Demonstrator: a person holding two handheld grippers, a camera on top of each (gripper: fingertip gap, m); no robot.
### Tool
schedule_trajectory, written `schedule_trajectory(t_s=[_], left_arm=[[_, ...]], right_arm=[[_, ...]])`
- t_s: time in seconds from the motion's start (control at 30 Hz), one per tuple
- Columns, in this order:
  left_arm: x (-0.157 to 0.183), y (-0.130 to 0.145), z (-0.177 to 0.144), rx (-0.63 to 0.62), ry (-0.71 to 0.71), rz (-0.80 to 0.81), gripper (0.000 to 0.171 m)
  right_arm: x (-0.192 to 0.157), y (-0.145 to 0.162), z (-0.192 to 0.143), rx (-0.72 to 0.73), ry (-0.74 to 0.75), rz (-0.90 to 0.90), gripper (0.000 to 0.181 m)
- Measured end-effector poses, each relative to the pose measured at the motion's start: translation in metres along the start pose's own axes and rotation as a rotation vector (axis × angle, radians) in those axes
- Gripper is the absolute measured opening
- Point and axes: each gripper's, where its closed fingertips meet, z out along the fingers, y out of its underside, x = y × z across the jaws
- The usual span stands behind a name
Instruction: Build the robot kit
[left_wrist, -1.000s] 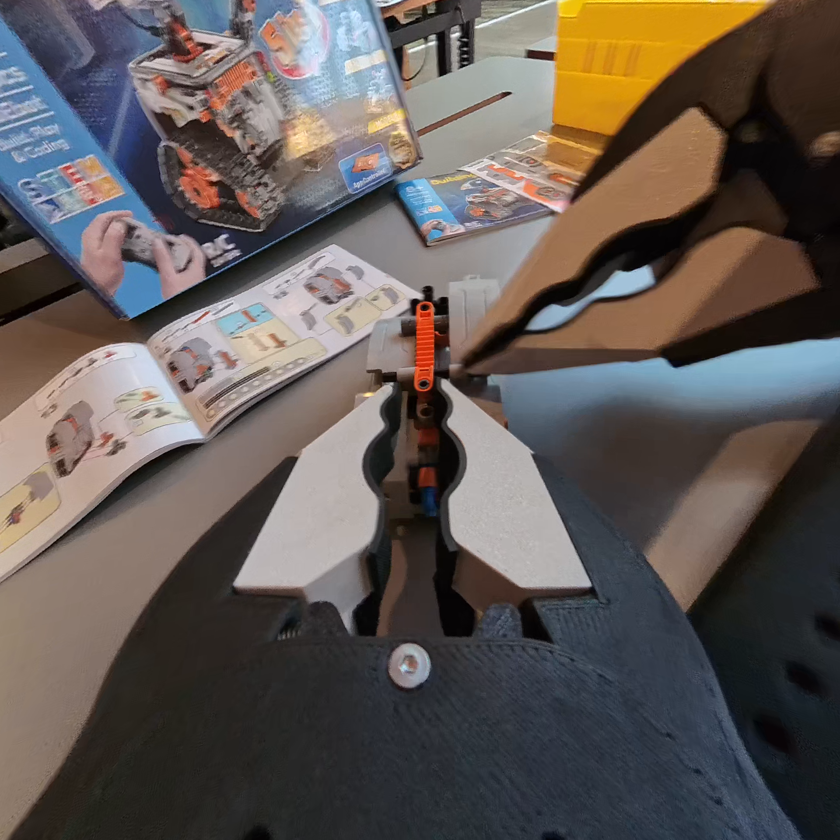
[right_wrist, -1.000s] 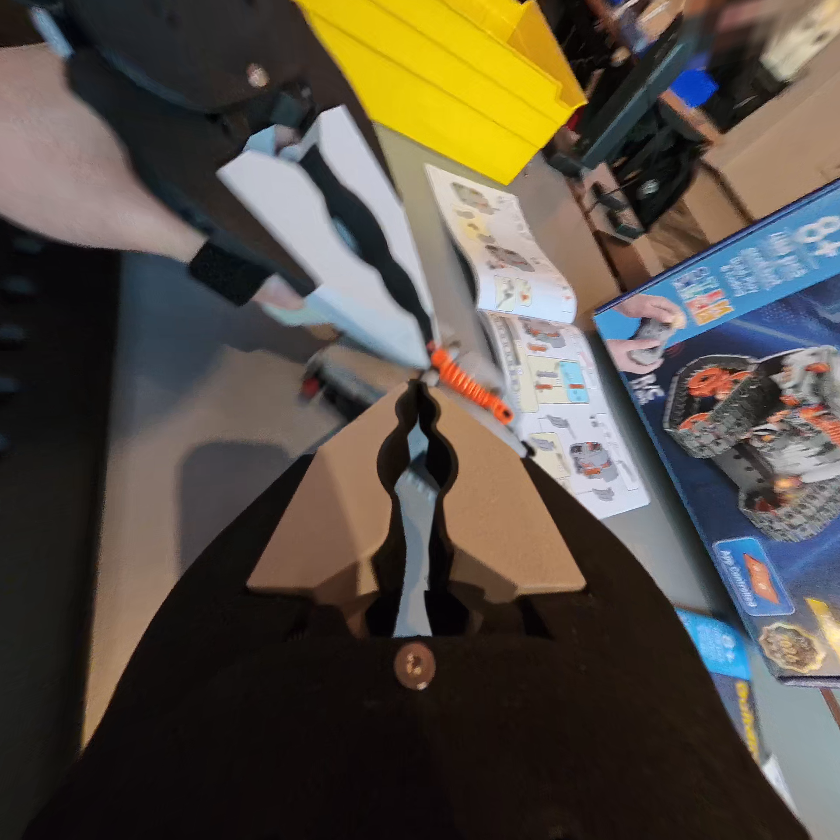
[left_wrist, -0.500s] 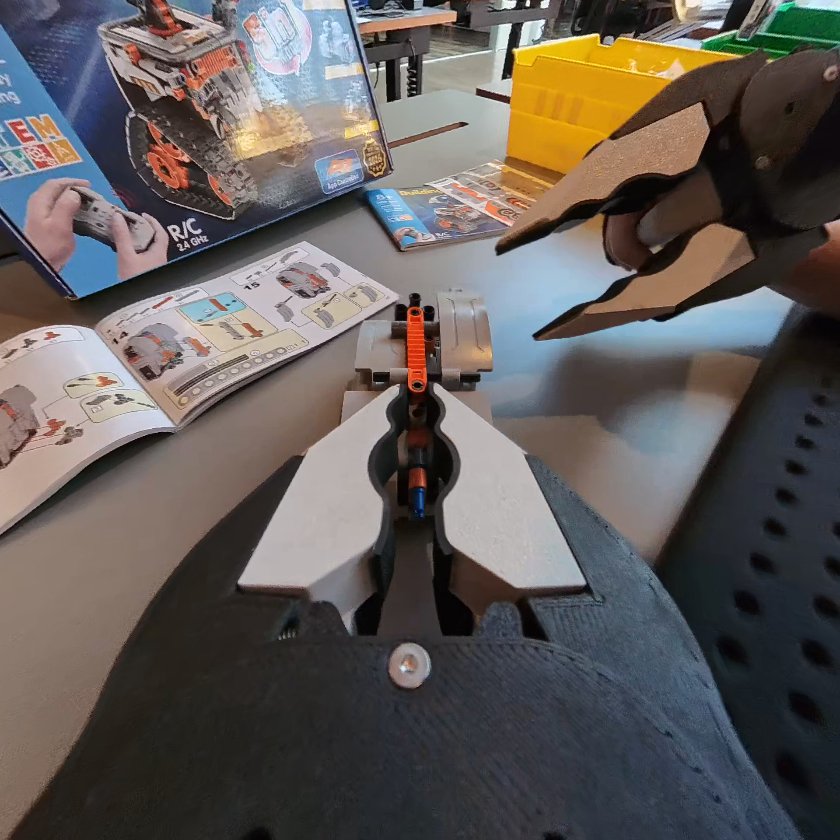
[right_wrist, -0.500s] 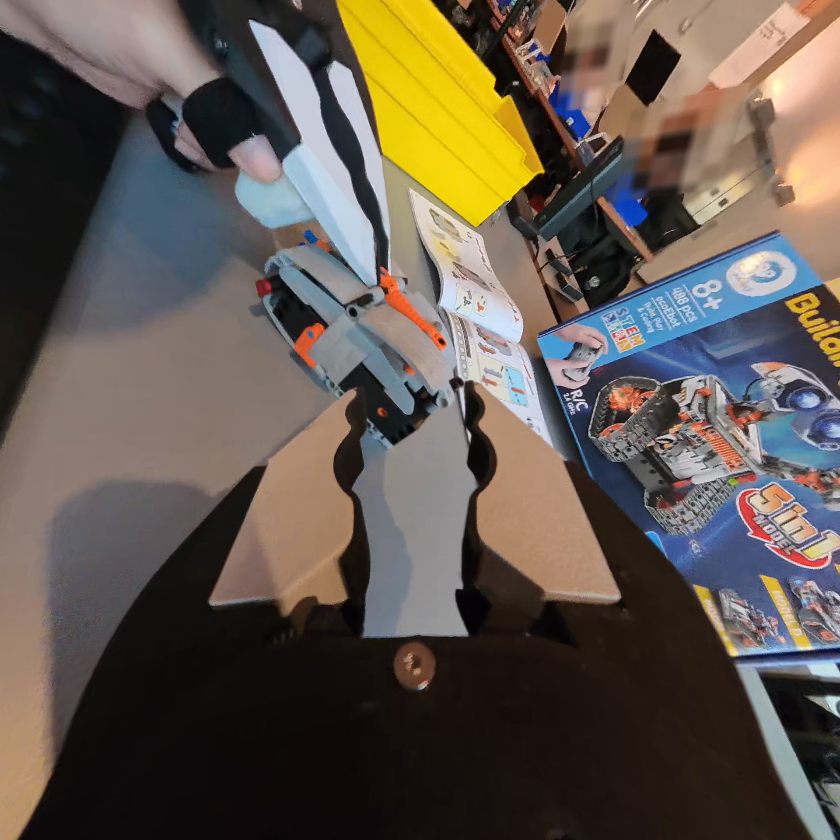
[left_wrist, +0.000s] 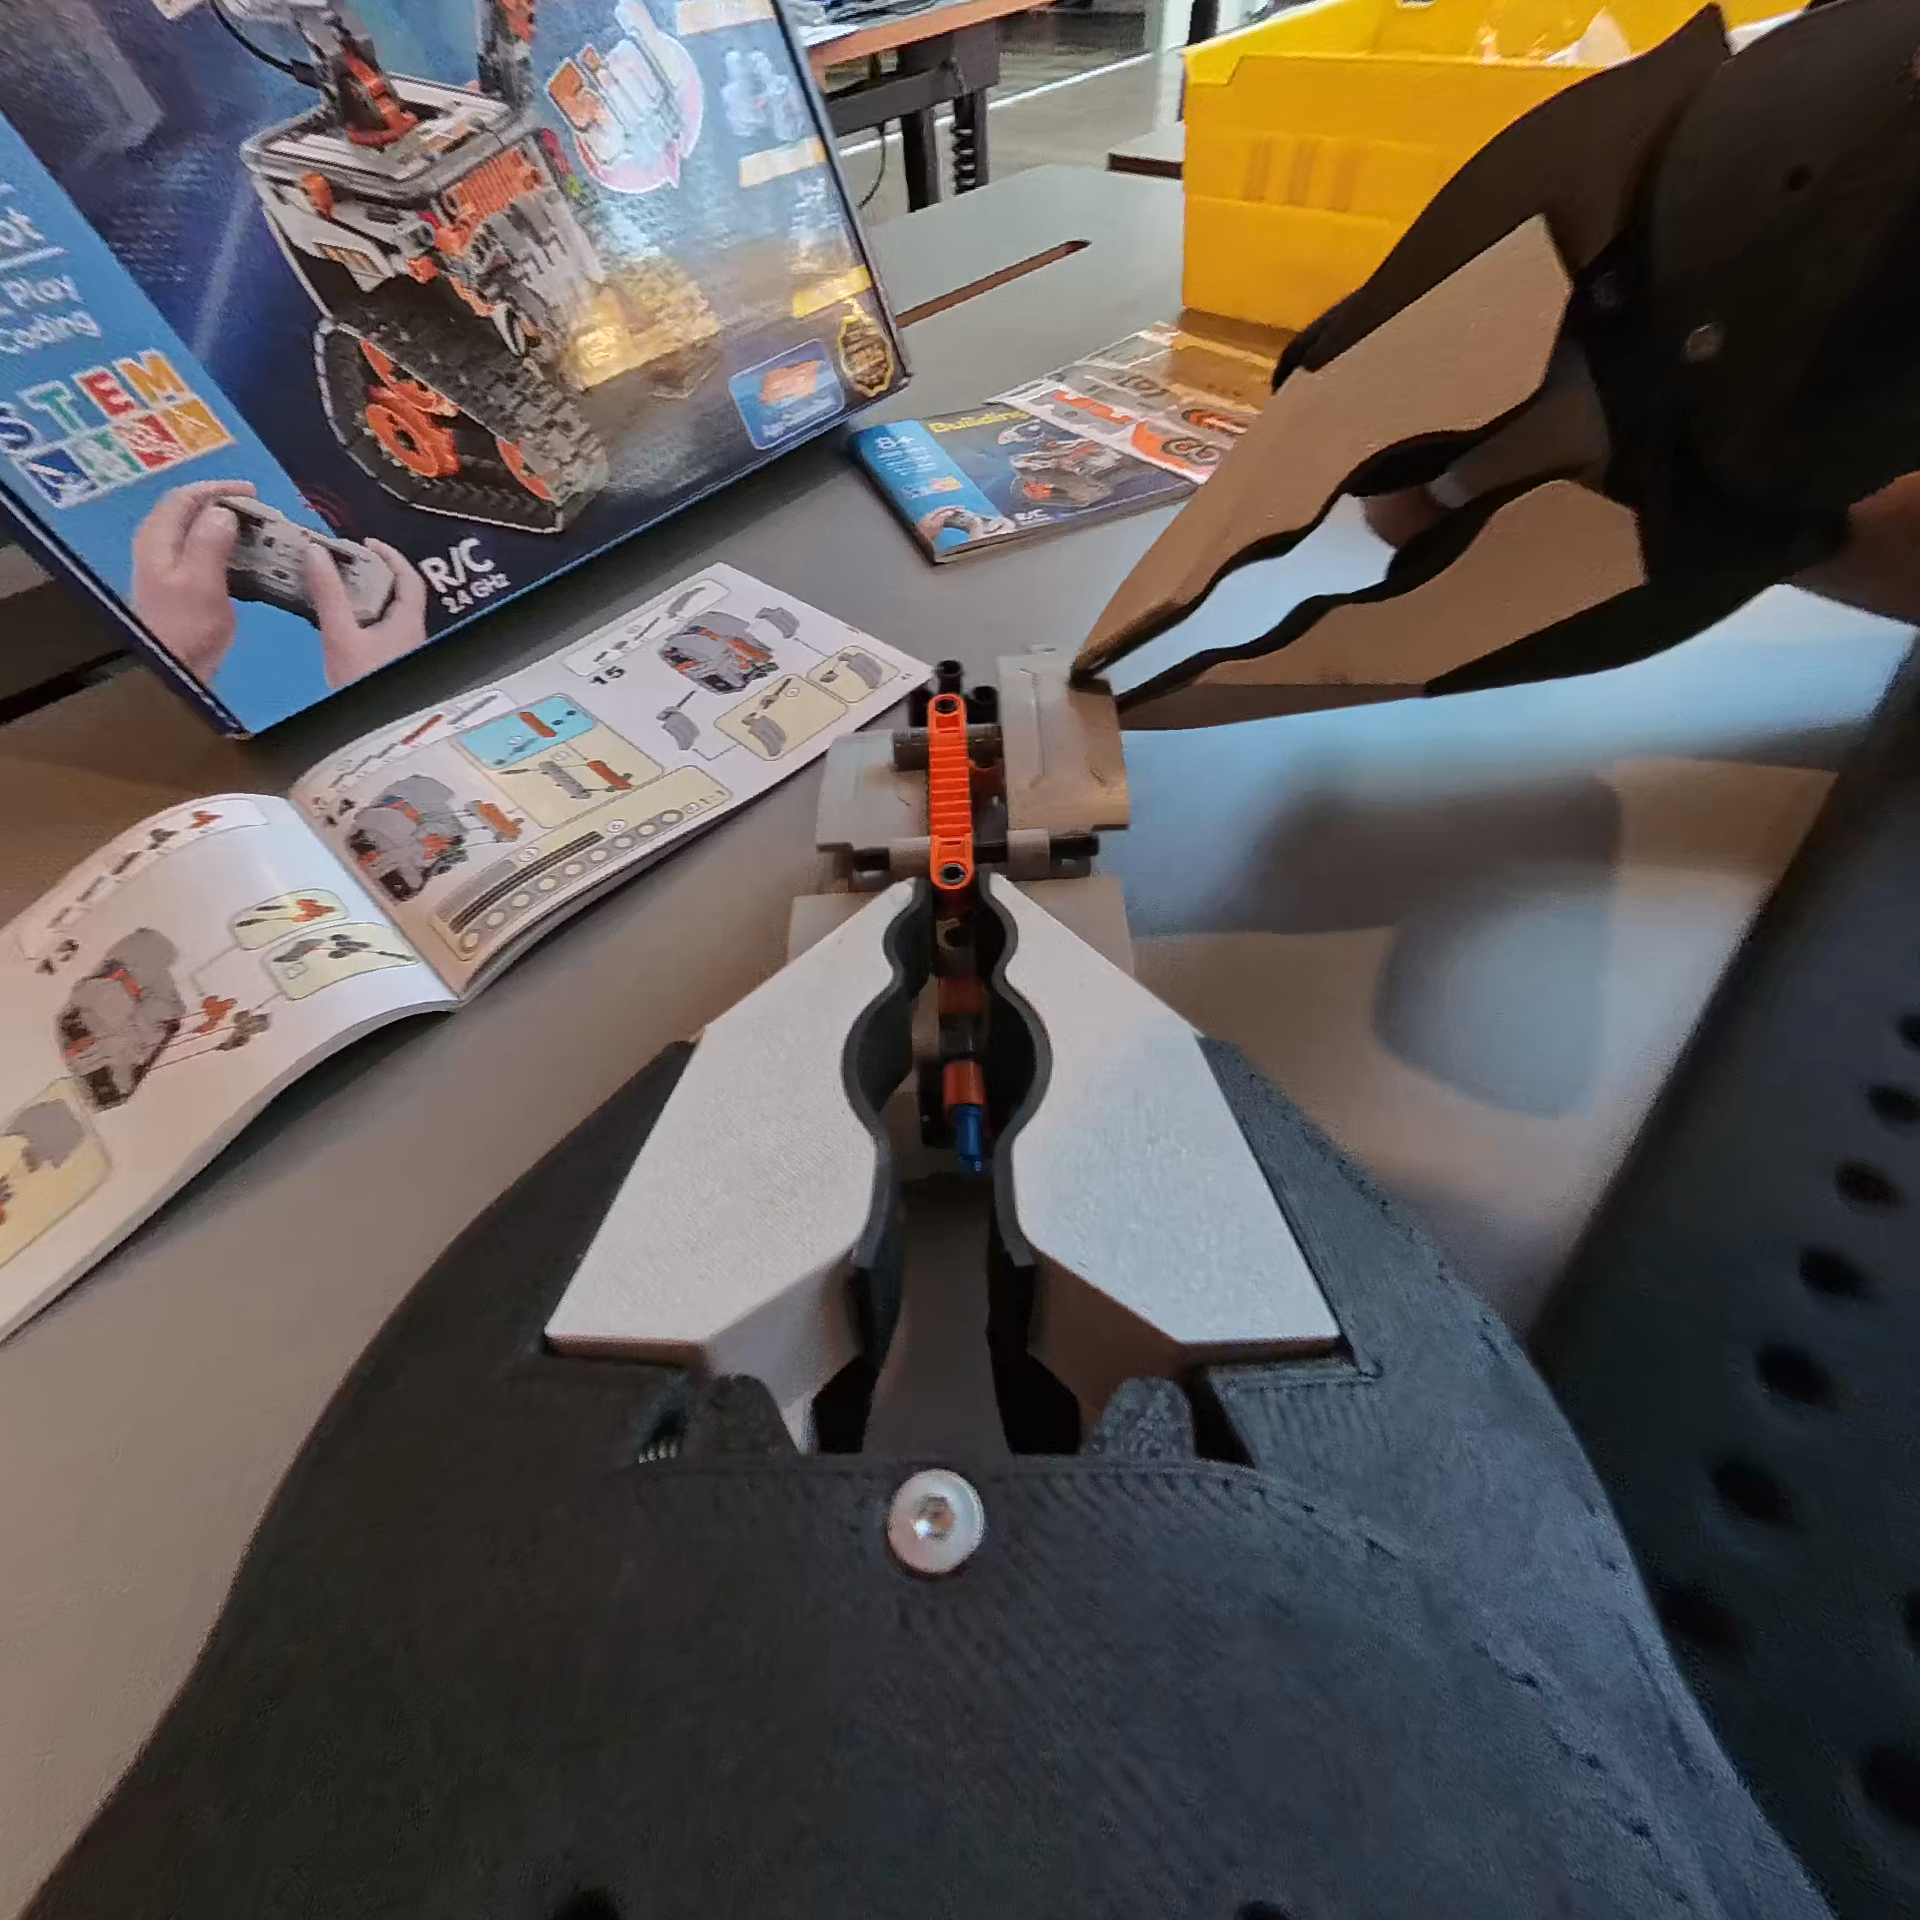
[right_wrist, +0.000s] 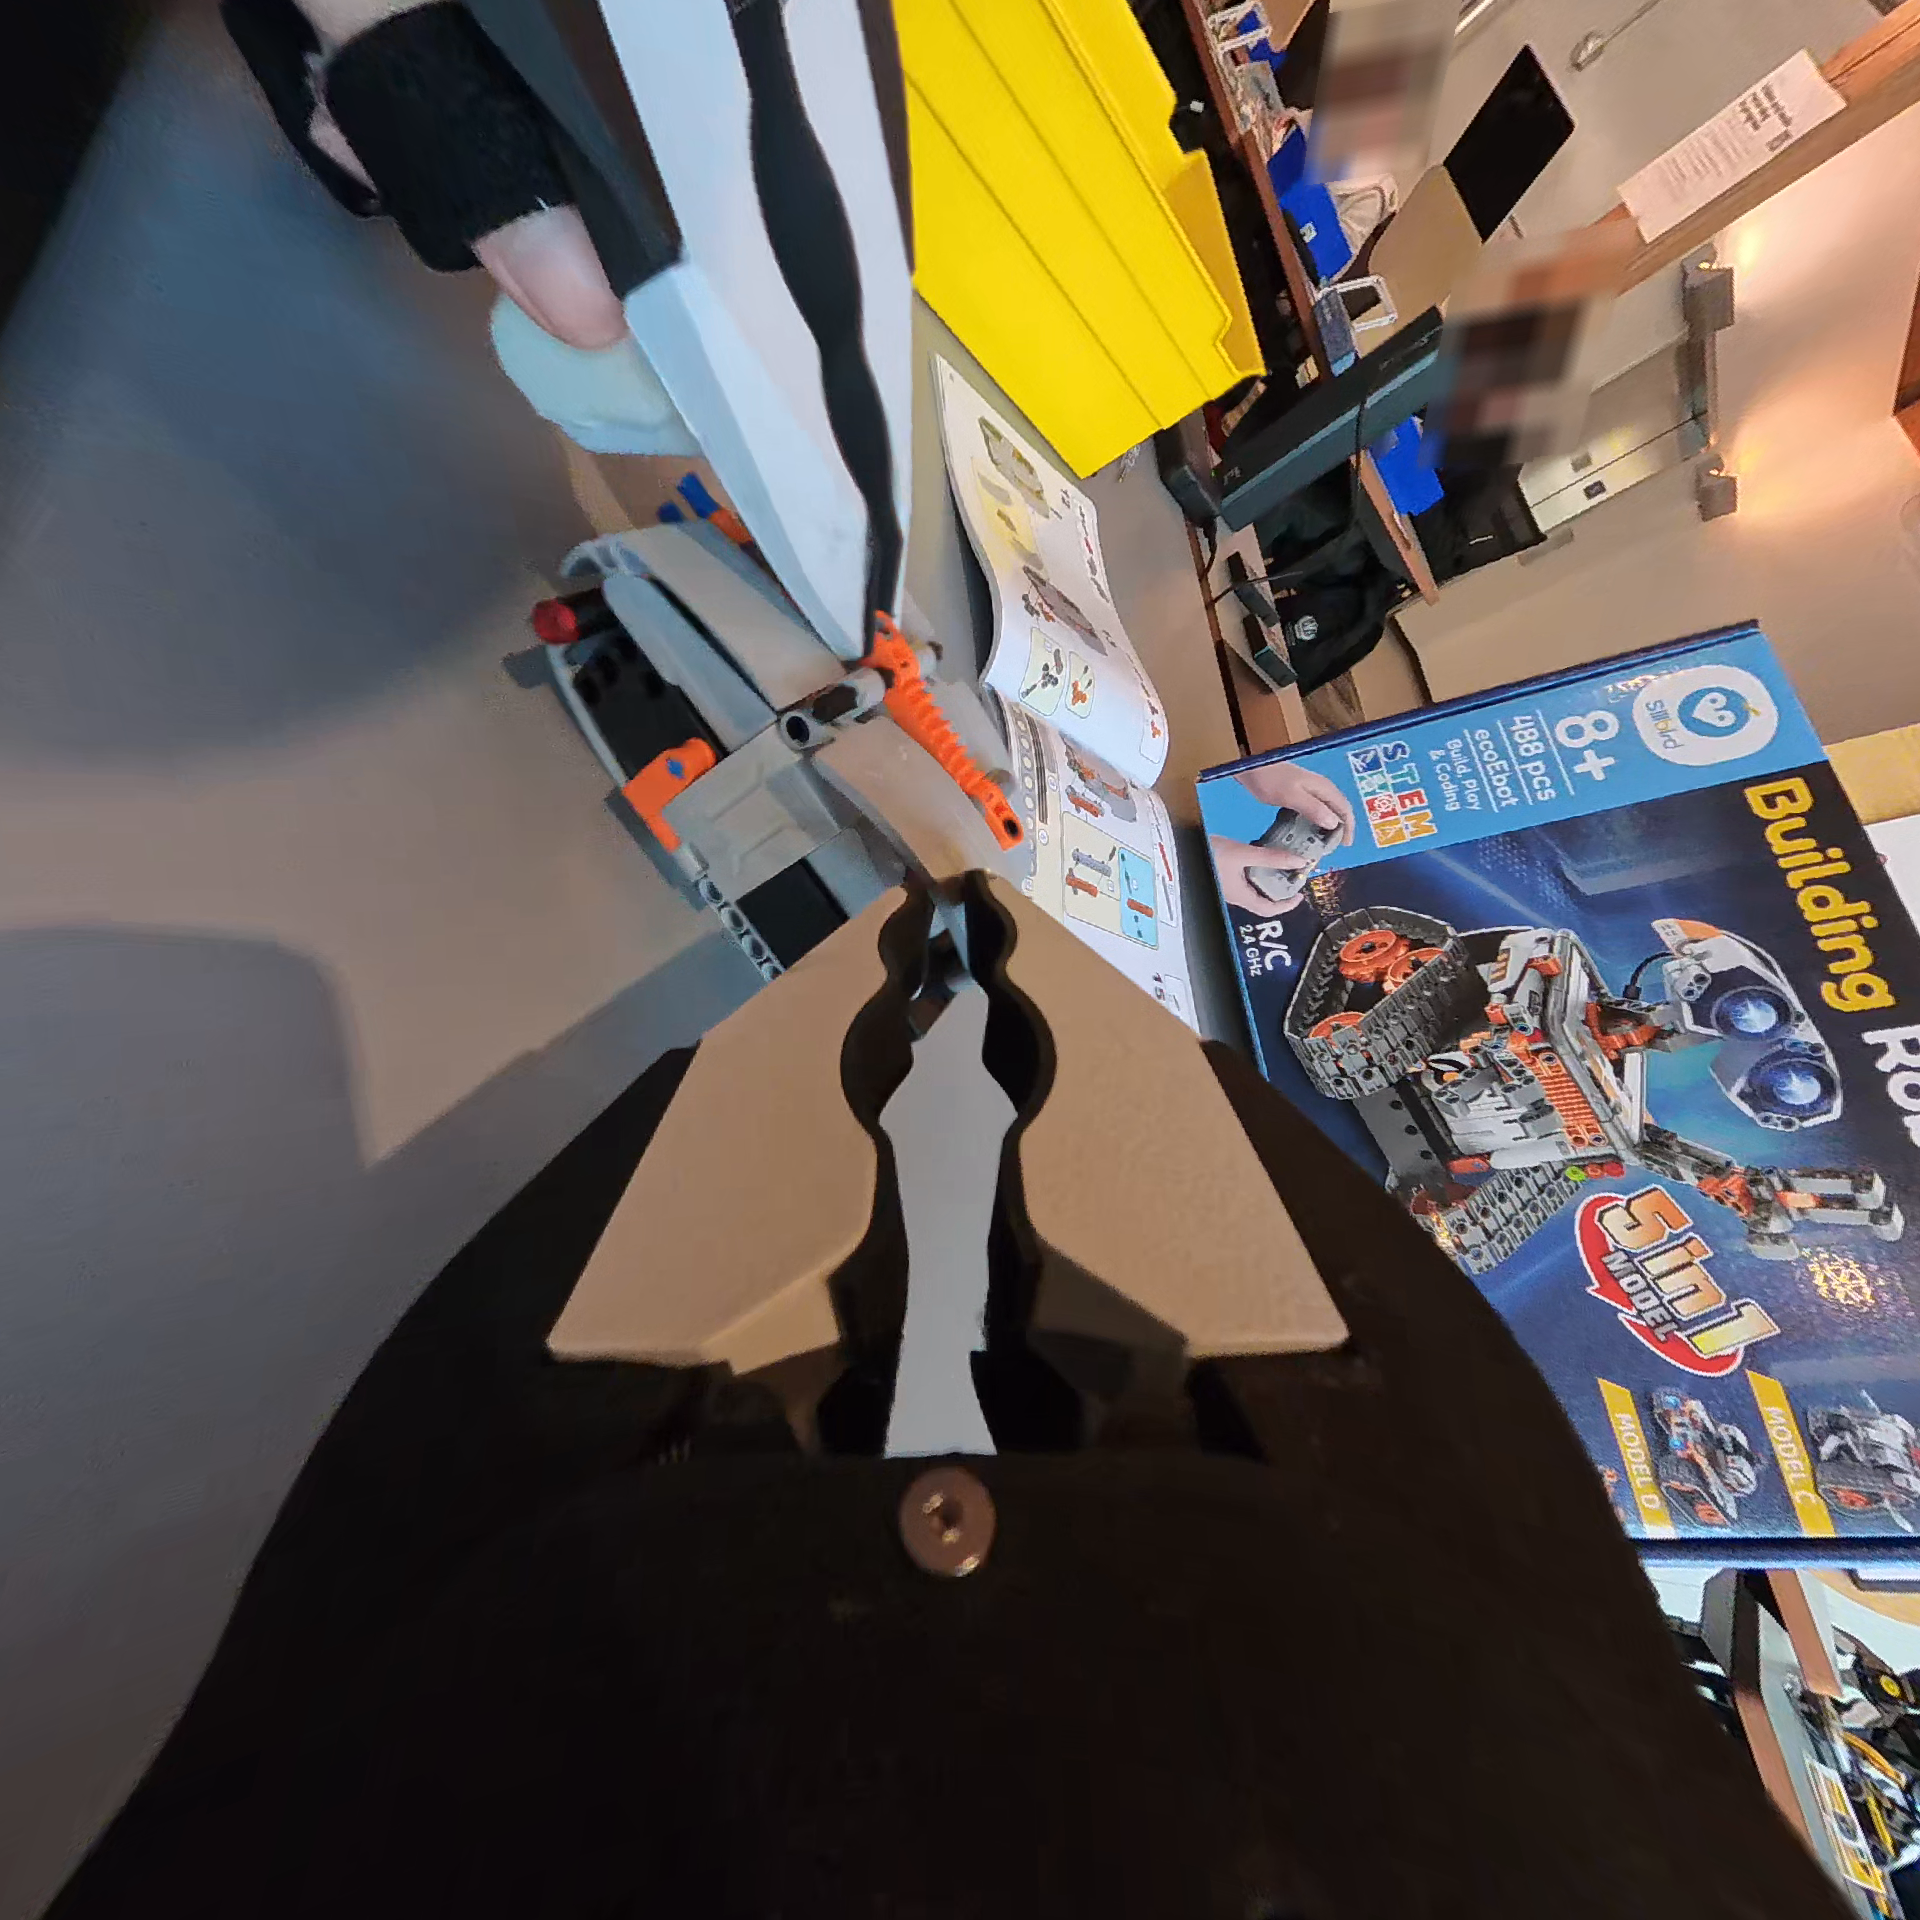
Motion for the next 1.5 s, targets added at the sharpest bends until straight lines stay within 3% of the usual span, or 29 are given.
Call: schedule_trajectory(t_s=[0.1, 0.47, 0.67, 0.83, 0.9, 1.07, 1.1, 1.3, 1.4, 1.5], left_arm=[[0.000, 0.000, 0.000, 0.007, 0.015, -0.037, 0.006], [0.001, -0.001, 0.000, 0.021, 0.046, -0.076, 0.006], [0.001, -0.001, -0.002, 0.030, 0.088, -0.075, 0.006], [-0.007, -0.006, -0.018, 0.064, 0.155, -0.104, 0.022], [-0.003, -0.009, -0.024, 0.071, 0.178, -0.091, 0.028], [0.008, -0.008, -0.017, 0.007, 0.118, -0.033, 0.035], [0.008, -0.011, -0.015, 0.015, 0.107, -0.043, 0.035], [0.003, -0.001, -0.007, -0.065, 0.094, -0.028, 0.035], [0.004, 0.001, -0.010, -0.082, 0.118, 0.014, 0.022], [0.006, 0.003, -0.014, -0.076, 0.158, 0.042, 0.019]], right_arm=[[-0.012, 0.010, 0.003, -0.057, -0.035, -0.014, 0.005], [-0.007, 0.011, 0.005, -0.054, 0.006, 0.015, 0.006], [-0.007, -0.001, -0.011, 0.087, -0.090, 0.193, 0.017], [-0.008, -0.005, -0.013, 0.194, -0.273, 0.351, 0.057], [-0.006, 0.000, -0.006, 0.198, -0.332, 0.344, 0.064], [-0.004, 0.002, 0.009, 0.213, -0.528, 0.360, 0.056], [-0.006, 0.002, 0.010, 0.211, -0.566, 0.359, 0.043], [-0.007, 0.000, 0.010, 0.205, -0.570, 0.396, 0.036], [-0.015, -0.009, -0.004, 0.213, -0.629, 0.416, 0.031], [-0.010, -0.013, -0.005, 0.248, -0.571, 0.410, 0.047]])
